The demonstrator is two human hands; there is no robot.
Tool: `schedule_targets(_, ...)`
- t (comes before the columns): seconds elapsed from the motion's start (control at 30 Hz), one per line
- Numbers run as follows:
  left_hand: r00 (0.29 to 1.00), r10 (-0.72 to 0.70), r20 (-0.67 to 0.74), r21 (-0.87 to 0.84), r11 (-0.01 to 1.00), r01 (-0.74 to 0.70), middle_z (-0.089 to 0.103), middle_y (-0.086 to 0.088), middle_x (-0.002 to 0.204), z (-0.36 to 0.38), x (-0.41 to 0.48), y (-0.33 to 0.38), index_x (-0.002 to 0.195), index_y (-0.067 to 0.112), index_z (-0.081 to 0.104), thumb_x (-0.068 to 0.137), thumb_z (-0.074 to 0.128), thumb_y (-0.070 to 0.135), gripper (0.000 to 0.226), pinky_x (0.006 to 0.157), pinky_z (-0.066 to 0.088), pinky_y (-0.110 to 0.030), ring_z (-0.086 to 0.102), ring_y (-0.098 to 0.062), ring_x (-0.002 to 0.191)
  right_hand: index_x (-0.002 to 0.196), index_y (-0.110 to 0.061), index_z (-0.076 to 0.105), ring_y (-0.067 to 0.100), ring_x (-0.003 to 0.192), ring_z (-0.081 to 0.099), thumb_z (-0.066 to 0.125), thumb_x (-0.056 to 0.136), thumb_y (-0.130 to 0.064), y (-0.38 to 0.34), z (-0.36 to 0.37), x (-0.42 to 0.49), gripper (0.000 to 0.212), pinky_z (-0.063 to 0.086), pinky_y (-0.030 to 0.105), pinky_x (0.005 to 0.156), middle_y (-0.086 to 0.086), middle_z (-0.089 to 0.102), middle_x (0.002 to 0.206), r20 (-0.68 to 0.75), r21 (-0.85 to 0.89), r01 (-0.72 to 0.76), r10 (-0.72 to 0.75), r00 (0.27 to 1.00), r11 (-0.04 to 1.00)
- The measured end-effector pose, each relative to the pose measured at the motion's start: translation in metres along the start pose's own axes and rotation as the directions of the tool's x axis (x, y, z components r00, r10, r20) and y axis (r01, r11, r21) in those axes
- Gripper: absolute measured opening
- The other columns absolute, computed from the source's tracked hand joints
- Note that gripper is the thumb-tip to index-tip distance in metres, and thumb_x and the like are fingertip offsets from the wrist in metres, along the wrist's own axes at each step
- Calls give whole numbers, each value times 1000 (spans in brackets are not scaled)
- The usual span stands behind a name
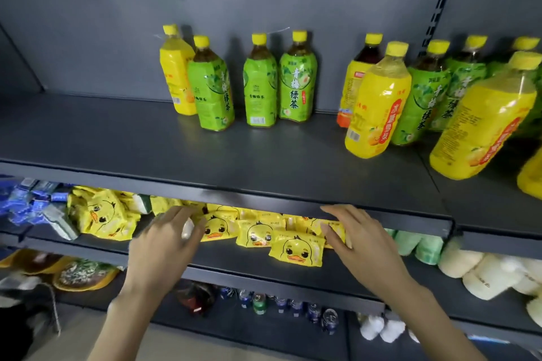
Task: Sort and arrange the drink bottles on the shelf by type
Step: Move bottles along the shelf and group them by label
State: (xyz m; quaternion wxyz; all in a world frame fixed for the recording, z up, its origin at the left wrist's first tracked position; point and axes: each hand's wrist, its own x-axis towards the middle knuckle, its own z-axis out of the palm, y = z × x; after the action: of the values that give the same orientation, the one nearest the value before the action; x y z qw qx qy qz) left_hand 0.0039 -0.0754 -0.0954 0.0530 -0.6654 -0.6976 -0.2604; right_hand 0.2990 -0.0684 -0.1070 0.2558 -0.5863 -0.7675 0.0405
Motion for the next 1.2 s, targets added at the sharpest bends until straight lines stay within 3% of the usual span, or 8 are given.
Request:
schedule_targets(0.17,994,104,12,1,995,-104,69,1,101,-20,52,-65,106,20,69,89,62,35,23,53,46,-32,66,-30,77,129,-27,53,12,115,50,45,95,-40,-49,19,35,37,45,31,84,-12,54,125,-48,90,-117,122,991,989)
schedule_targets(0.33,986,166,-21,-65,984,-167,67,3,108,-32,107,-100,110,19,68,90,57,40,31,63,49,-38,65,-29,96,127,-26,54,11,112,51,49,95,-36,-96,33,78,34,43,29,81,-12,54,124,-107,149,-153,170,980,977)
schedule_targets(0.43,984,176,12,-111,979,-173,65,5,113,-28,137,-101,112,22,66,93,53,41,29,68,48,-38,62,-29,101,128,-28,53,9,115,49,48,96,-38,-110,38,105,34,41,28,81,-13,53,126,-119,152,-163,182,976,975)
schedule_targets(0.7,973,204,108,-68,978,-198,50,0,133,-9,243,-76,132,22,47,95,47,44,44,81,44,-41,49,-27,119,127,-22,54,15,115,53,50,95,-37,-100,37,217,36,48,44,88,-7,53,128,-212,184,-122,160,964,975)
schedule_targets(0.77,968,226,109,-49,974,-222,46,-2,136,-5,270,-65,138,20,40,94,46,46,51,82,44,-43,45,-28,122,129,-21,52,17,110,54,50,95,-37,-93,36,246,38,49,43,86,-5,50,127,-232,189,-124,167,958,974)
schedule_targets(0.9,973,204,105,-64,978,-198,38,-2,142,4,316,-51,145,22,30,91,45,55,66,87,43,-46,40,-31,126,141,-24,38,14,125,39,53,95,-33,-82,36,290,49,39,33,88,-3,36,139,-302,218,-95,160,940,971)
schedule_targets(1.07,975,182,127,-280,949,-141,33,-2,147,30,344,-38,146,21,24,82,53,63,82,93,43,-43,44,-30,126,149,-25,20,22,129,36,57,91,-40,-72,48,336,70,36,36,98,4,31,143,-290,262,-128,205,935,957)
schedule_targets(1.2,986,147,75,-571,817,-79,42,-2,142,51,343,-37,144,25,25,71,72,55,92,96,45,-35,49,-23,123,150,-29,8,28,128,39,68,80,-49,-73,70,352,94,42,45,98,7,26,145,-302,324,-115,218,928,939)
